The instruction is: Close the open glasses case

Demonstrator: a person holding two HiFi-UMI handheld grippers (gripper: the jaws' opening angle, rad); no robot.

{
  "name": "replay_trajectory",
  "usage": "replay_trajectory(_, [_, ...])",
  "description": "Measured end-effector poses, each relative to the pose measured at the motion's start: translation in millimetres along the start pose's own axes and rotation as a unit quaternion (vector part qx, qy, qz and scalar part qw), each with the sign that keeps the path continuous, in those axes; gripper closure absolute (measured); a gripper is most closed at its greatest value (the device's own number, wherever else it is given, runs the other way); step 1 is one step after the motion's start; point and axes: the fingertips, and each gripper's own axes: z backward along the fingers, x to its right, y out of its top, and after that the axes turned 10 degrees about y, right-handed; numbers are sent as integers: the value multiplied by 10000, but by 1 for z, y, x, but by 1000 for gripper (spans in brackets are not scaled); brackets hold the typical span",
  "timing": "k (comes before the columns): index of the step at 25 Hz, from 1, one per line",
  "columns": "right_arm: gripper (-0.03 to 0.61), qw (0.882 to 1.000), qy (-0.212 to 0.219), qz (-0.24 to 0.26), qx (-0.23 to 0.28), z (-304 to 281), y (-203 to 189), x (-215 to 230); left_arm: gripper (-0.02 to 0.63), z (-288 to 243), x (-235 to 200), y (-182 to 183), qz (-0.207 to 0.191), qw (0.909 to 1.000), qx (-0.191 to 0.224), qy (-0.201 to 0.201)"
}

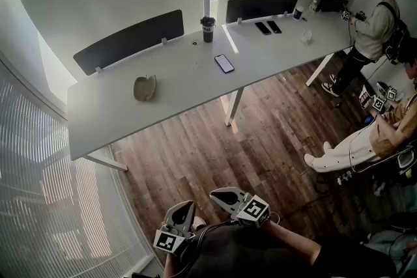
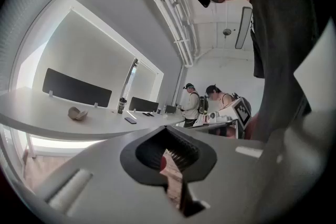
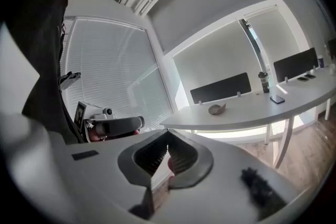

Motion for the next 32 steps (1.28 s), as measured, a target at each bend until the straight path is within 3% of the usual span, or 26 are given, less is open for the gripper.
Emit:
replay_trajectory(9, [574, 10000, 16, 69, -19, -15, 6, -3, 607, 3, -20, -3, -178, 9994, -56, 288])
replay_trajectory(18, [574, 9997, -97, 139, -147, -24, 4, -10, 607, 15, -36, -4, -117, 9994, 38, 318])
replay_trajectory(32, [574, 9964, -821, 211, 17, -45, -1, -34, 607, 70, -66, -4, -143, 9997, 74, 158])
